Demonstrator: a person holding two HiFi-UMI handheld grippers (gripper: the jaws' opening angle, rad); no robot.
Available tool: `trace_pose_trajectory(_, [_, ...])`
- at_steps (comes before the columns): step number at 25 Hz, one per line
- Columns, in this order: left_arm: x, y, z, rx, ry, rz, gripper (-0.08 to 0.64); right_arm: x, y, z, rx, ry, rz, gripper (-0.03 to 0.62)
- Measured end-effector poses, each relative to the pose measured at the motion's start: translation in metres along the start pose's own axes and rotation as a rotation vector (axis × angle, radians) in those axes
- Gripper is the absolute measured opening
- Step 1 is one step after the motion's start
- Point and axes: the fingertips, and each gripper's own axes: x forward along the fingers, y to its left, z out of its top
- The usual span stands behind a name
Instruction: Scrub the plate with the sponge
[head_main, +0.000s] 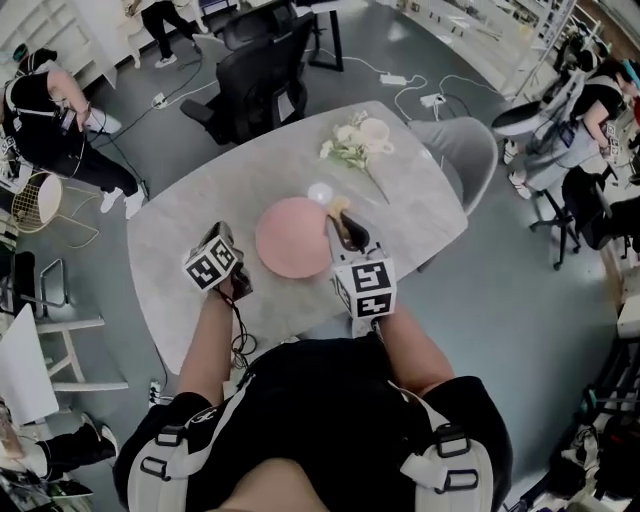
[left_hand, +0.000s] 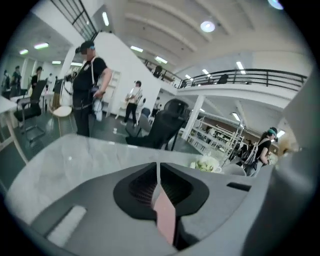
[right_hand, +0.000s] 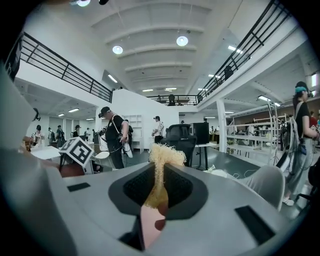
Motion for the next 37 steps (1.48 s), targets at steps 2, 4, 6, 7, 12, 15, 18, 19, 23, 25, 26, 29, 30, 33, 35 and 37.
trace_pose_trajectory(2, [-0.025, -0.011, 0.042, 0.085, -0.137, -0.011, 0.009, 0.010, 0.005, 0.011, -0.007, -0.035, 0.023, 0.054])
trace_pose_trajectory(4, [-0.054, -0.021, 0.075, 0.143, -0.244, -0.015, 0.006, 0.019, 0.012, 0.023, -0.011, -0.071, 0.049, 0.054])
trace_pose_trajectory(6, [-0.082, -0.030, 0.097, 0.199, -0.321, -0.008, 0.006, 0.025, 0.018, 0.032, -0.015, -0.103, 0.074, 0.054])
trace_pose_trajectory(7, [-0.095, -0.034, 0.103, 0.233, -0.351, 0.001, 0.005, 0.027, 0.021, 0.035, -0.019, -0.117, 0.087, 0.054])
trace_pose_trajectory(12, [-0.134, -0.048, 0.089, 0.289, -0.380, 0.024, 0.005, 0.035, 0.037, 0.033, -0.039, -0.138, 0.156, 0.053])
trace_pose_trajectory(15, [-0.140, -0.050, 0.077, 0.271, -0.351, 0.023, 0.005, 0.040, 0.045, 0.031, -0.027, -0.136, 0.200, 0.053])
trace_pose_trajectory(18, [-0.143, -0.051, 0.079, 0.274, -0.354, 0.037, 0.005, 0.045, 0.052, 0.033, -0.016, -0.141, 0.233, 0.054])
trace_pose_trajectory(19, [-0.144, -0.052, 0.080, 0.269, -0.356, 0.036, 0.005, 0.047, 0.054, 0.034, -0.015, -0.144, 0.241, 0.054])
trace_pose_trajectory(23, [-0.148, -0.054, 0.080, 0.259, -0.359, 0.027, 0.005, 0.049, 0.059, 0.037, -0.013, -0.156, 0.256, 0.054])
trace_pose_trajectory(25, [-0.151, -0.055, 0.078, 0.269, -0.360, 0.026, 0.005, 0.049, 0.061, 0.038, -0.004, -0.157, 0.265, 0.054])
trace_pose_trajectory(26, [-0.153, -0.055, 0.077, 0.274, -0.360, 0.024, 0.005, 0.048, 0.062, 0.037, 0.002, -0.157, 0.269, 0.054])
trace_pose_trajectory(29, [-0.156, -0.054, 0.074, 0.269, -0.352, 0.013, 0.005, 0.045, 0.066, 0.036, 0.005, -0.154, 0.274, 0.054])
trace_pose_trajectory(30, [-0.156, -0.054, 0.073, 0.262, -0.348, 0.009, 0.005, 0.043, 0.068, 0.035, 0.002, -0.152, 0.275, 0.054])
trace_pose_trajectory(33, [-0.159, -0.051, 0.070, 0.254, -0.341, 0.007, 0.005, 0.040, 0.074, 0.034, -0.008, -0.147, 0.278, 0.054])
trace_pose_trajectory(35, [-0.161, -0.049, 0.070, 0.267, -0.341, 0.013, 0.005, 0.039, 0.077, 0.036, -0.013, -0.145, 0.278, 0.054])
trace_pose_trajectory(37, [-0.163, -0.048, 0.070, 0.288, -0.342, 0.020, 0.005, 0.037, 0.081, 0.037, -0.016, -0.144, 0.278, 0.054])
